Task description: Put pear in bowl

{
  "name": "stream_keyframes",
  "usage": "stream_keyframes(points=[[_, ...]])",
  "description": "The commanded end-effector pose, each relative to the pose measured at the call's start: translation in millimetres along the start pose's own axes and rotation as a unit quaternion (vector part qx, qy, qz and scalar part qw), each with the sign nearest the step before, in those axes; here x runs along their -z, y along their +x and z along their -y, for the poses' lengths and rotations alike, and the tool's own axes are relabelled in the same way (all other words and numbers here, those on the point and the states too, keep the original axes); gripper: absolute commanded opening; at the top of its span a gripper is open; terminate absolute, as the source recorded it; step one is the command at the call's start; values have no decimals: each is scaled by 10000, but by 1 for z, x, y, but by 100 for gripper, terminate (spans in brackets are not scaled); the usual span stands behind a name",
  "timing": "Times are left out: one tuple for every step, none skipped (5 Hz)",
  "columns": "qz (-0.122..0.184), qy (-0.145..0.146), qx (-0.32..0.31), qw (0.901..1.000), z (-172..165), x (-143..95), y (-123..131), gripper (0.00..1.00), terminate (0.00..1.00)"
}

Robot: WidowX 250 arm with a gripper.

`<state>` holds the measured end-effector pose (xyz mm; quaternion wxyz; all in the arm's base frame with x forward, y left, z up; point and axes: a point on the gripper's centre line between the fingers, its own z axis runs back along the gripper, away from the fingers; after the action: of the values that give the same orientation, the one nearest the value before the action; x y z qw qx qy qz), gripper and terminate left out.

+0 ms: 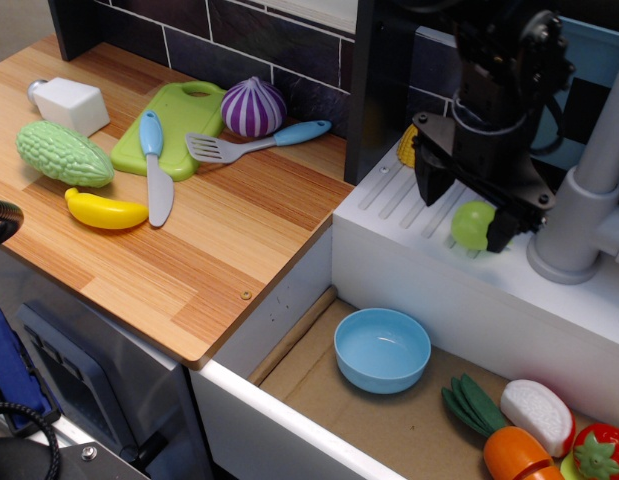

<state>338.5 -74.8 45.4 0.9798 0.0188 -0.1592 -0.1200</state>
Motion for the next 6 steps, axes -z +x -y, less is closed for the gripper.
stream_keyframes(points=[[295,-59,143,9994,-7,3,15,100,0],[388,-203,130,9990,-6,12,18,100,0],[498,-360,130,9980,-3,20,18,100,0],[566,-479,63,9972,2,30,20,100,0],[516,-479,35,9975,4,29,21,0,0],[292,-342,27,9990,2,20,15,0,0]])
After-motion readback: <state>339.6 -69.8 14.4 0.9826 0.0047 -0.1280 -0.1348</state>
